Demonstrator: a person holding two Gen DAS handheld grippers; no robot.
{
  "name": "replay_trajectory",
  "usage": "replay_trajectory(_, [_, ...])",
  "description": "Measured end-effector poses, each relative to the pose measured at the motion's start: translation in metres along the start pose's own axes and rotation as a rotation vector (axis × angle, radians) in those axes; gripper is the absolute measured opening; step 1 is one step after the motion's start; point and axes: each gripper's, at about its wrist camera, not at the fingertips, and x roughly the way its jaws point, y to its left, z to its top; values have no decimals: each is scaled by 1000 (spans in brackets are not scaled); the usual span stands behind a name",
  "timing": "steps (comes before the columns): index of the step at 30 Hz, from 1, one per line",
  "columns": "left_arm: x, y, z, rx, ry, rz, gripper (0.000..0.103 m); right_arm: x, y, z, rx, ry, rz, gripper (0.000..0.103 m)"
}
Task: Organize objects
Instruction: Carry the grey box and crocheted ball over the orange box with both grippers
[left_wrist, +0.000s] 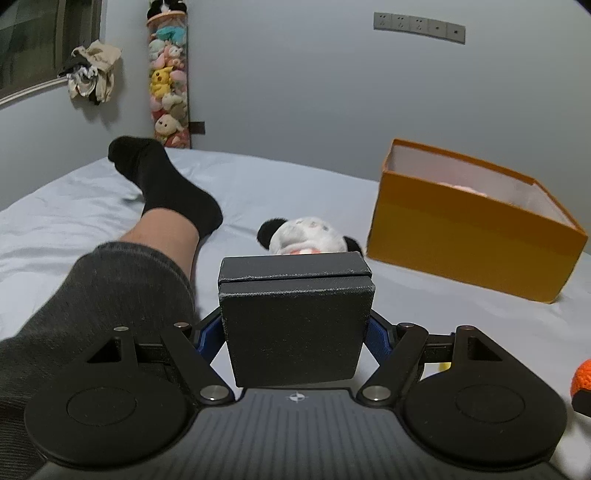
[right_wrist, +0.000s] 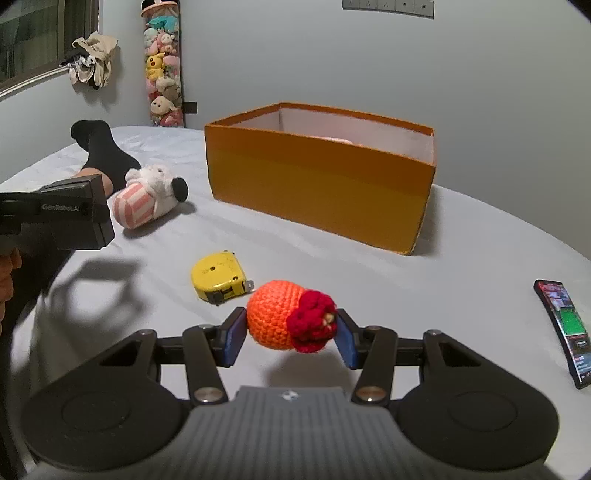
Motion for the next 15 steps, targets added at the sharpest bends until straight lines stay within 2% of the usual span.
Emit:
replay_trajectory(7, [-13, -7, 8, 21, -15, -7, 87, -12, -5, 4, 25, -32, 4, 53])
replay_trajectory(15, [-32, -22, 31, 61, -70, -27, 87, -31, -17, 12, 45, -83, 2, 53])
